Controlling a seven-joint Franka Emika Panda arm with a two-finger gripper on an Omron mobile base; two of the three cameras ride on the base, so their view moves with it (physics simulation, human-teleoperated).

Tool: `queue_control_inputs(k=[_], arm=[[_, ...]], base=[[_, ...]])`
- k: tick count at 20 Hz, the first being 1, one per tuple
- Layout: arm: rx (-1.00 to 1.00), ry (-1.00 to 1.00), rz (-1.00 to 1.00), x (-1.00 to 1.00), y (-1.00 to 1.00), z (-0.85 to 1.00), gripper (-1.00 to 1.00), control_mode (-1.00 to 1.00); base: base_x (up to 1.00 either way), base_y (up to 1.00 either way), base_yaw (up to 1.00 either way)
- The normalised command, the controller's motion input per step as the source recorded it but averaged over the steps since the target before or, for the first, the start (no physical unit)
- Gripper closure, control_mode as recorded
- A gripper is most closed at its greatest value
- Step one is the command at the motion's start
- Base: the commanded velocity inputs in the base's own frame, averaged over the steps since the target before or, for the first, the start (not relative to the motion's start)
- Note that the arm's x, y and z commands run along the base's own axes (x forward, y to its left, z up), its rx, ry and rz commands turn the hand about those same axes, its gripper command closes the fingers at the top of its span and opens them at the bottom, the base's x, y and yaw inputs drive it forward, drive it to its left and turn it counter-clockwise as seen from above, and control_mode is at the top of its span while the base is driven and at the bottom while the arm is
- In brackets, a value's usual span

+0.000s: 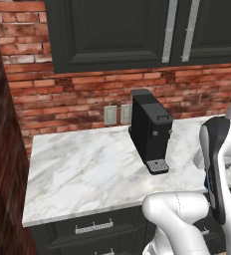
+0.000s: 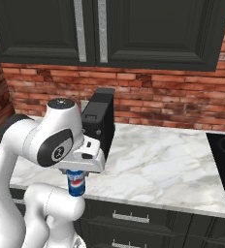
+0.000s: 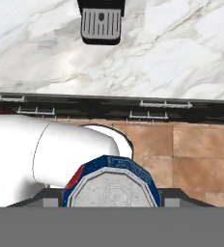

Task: Four empty soda cans are scattered around the kitchen. Gather all the cans and cluster them next to the stove for recycling.

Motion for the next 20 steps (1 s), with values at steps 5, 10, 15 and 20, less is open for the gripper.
queue_control_inputs(k=[5,10,15,20], arm=[[-0.01,0.0,0.0,0.0,0.0,0.19,1.0,-1.0],[0.0,0.0,0.0,0.0,0.0,0.42,1.0,-1.0],[0.0,0.0,0.0,0.0,0.0,0.42,1.0,-1.0],[0.0,-0.02,0.0,-0.01,-0.09,0.03,1.0,1.0]], base=[[0.0,0.0,0.0],[0.0,0.0,0.0],[0.0,0.0,0.0],[-0.05,-0.29,0.02]])
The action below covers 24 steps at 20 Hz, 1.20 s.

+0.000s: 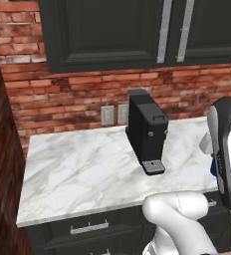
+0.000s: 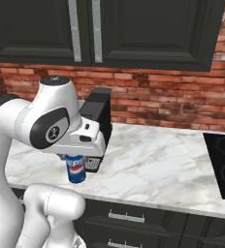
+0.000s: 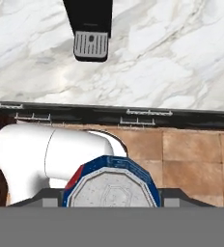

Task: Four empty soda cans are scattered around the kitchen. Gather all the cans and cluster them next to the stove for recycling.

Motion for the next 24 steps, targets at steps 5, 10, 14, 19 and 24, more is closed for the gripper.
queue_control_inputs(k=[5,10,14,19,24], arm=[[0.0,0.0,0.0,0.0,0.0,0.0,1.0,1.0],[0.0,0.0,0.0,0.0,0.0,0.0,1.0,1.0],[0.0,0.0,0.0,0.0,0.0,0.0,1.0,1.0],[0.0,0.0,0.0,0.0,0.0,0.0,1.0,1.0],[0.0,0.0,0.0,0.0,0.0,0.0,1.0,1.0]], base=[[-0.31,-0.99,0.02],[-0.39,-1.0,0.0],[-0.23,-1.0,0.0],[-0.01,-1.0,0.0],[0.0,-1.0,0.0]])
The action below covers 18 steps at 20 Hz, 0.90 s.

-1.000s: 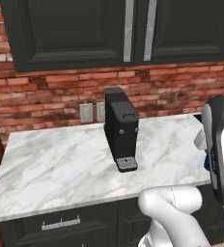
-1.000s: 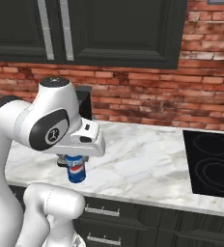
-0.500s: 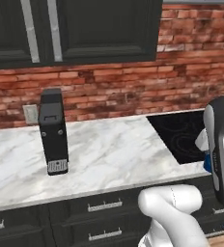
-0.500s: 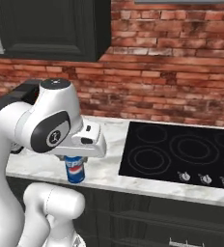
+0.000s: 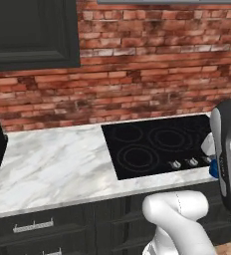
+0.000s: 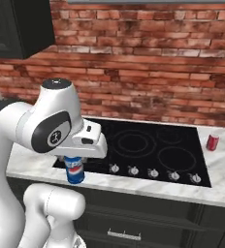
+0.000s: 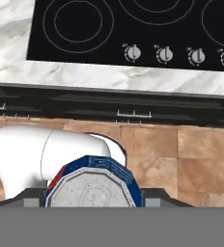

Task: Four empty soda cans are scattered around the kitchen. Gather all the cans and cluster them next to the stove for recycling.

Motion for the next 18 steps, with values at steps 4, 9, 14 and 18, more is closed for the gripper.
queue_control_inputs(k=[4,9,14,18], arm=[[0.0,0.0,0.0,0.0,0.0,0.0,1.0,1.0],[0.0,0.0,0.0,0.0,0.0,0.0,1.0,1.0],[0.0,0.0,0.0,0.0,0.0,0.0,1.0,1.0],[0.0,0.0,0.0,0.0,0.0,0.0,1.0,1.0]], base=[[0.0,-1.0,0.0],[0.0,-1.0,0.0],[0.0,-0.73,0.0],[0.07,-0.36,-0.01]])
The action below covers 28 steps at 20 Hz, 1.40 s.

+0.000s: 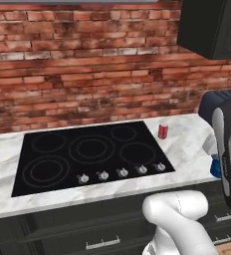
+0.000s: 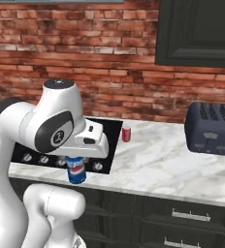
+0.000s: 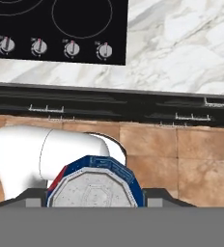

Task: Four empty soda cans are scattered around the kitchen. Gather all the cans and cluster them next to the stove for recycling.

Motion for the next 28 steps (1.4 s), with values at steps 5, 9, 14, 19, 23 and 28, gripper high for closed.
queue_control_inputs(k=[5,9,14,19,23,28], arm=[[0.0,0.0,0.0,0.0,0.0,0.0,1.0,1.0],[0.0,0.0,0.0,0.0,0.0,0.0,1.0,1.0],[0.0,0.0,0.0,0.0,0.0,0.0,1.0,1.0],[0.0,0.0,0.0,0.0,0.0,0.0,1.0,1.0],[0.0,0.0,0.0,0.0,0.0,0.0,1.0,1.0],[0.0,0.0,0.0,0.5,0.0,-0.01,1.0,-1.0]], base=[[0.29,-0.37,-0.01],[0.22,-0.3,0.0],[0.3,-0.17,0.0],[0.51,-0.05,0.0],[0.51,-0.01,0.0],[0.2,-0.01,0.0]])
